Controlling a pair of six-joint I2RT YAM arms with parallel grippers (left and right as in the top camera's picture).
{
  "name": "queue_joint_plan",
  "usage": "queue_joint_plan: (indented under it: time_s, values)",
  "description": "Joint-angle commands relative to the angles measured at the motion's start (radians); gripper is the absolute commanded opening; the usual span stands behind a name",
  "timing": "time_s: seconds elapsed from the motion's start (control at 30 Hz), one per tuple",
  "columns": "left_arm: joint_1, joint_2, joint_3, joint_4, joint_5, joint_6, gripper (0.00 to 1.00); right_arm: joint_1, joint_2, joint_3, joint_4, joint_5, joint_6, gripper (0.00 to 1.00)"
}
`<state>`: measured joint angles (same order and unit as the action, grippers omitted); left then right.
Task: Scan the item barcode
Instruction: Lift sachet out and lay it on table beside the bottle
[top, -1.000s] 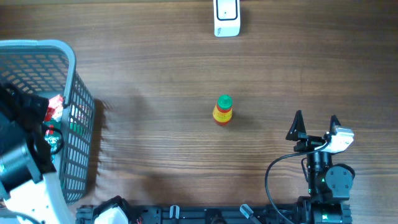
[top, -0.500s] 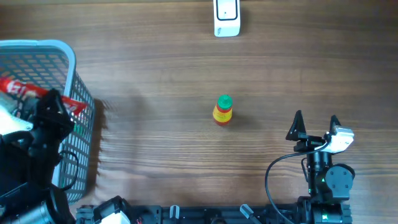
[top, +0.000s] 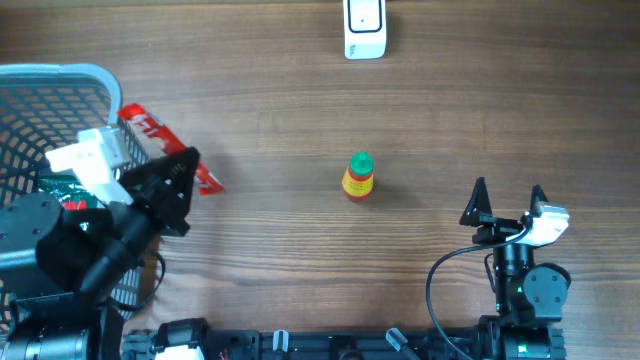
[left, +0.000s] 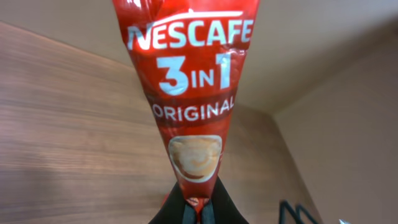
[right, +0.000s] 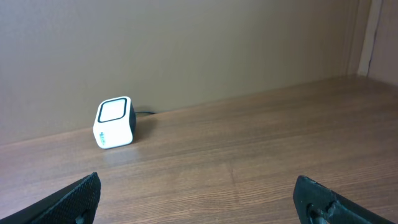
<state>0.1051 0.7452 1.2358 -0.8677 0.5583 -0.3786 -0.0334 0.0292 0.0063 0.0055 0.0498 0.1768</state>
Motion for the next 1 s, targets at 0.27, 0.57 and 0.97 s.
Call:
queue_joint_plan:
  time_s: [0.27,0.57,0.97]
  values:
    - [-0.366,0.225,0.014,-0.042,-0.188,0.034,0.04,0.006,0.001,0.000,0.005,0.015,-0.019,1.00]
    - [-0.604,0.497,0.014,-0.135,-0.460,-0.059,0.04,0.006,0.001,0.000,0.005,0.015,-0.019,1.00]
    - [-0.660,0.790,0.012,-0.146,-0.563,-0.218,0.04,0.006,0.001,0.000,0.005,0.015,-0.019,1.00]
